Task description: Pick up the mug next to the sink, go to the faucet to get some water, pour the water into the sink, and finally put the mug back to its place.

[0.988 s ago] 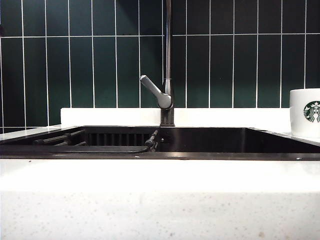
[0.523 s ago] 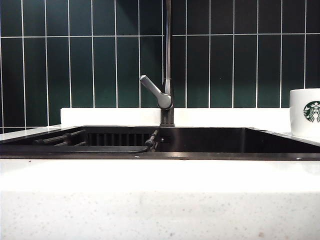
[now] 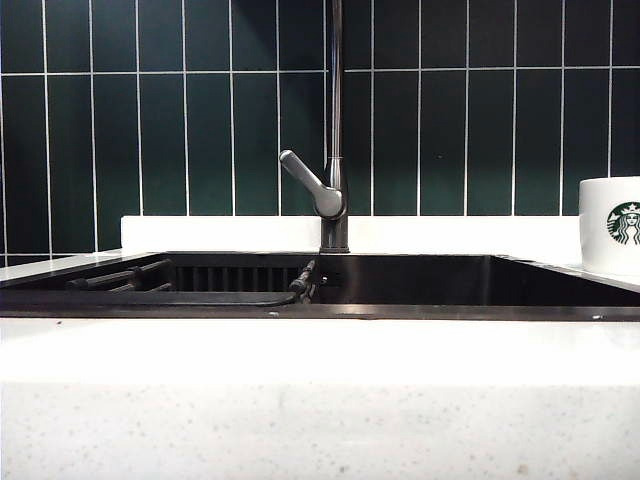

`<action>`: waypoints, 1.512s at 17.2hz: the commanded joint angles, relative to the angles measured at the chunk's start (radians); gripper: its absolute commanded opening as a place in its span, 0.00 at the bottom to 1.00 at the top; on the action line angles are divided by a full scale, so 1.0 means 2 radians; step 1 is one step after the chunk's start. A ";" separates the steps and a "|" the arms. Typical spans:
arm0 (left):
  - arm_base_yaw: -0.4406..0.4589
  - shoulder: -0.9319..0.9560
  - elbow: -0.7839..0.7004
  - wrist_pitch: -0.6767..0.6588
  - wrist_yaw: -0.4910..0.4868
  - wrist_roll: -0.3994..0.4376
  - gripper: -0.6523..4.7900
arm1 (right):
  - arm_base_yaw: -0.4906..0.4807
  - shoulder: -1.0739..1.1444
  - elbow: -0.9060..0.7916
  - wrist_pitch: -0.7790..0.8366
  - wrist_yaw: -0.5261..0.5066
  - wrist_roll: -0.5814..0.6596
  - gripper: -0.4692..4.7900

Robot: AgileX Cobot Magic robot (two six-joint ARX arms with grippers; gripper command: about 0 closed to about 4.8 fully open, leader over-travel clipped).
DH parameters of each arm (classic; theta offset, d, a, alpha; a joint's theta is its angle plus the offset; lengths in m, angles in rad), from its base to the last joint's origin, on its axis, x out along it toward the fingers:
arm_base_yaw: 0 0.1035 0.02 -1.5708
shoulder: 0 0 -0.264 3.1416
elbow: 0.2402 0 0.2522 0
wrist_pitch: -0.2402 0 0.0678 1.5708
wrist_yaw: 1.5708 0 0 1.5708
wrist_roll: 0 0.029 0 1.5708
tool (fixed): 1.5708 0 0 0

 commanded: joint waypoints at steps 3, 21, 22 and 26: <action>0.000 -0.008 -0.016 0.034 0.001 0.010 0.11 | 0.001 -0.056 -0.031 0.018 -0.002 0.036 0.07; -0.001 -0.162 -0.146 0.161 -0.040 0.038 0.11 | 0.004 -0.068 -0.117 0.094 -0.021 -0.057 0.07; -0.001 -0.162 -0.147 0.167 -0.046 0.038 0.11 | 0.004 -0.068 -0.126 0.101 -0.020 -0.059 0.07; -0.001 -0.162 -0.150 0.161 -0.072 0.041 0.11 | 0.003 -0.068 -0.143 0.110 -0.012 -0.065 0.07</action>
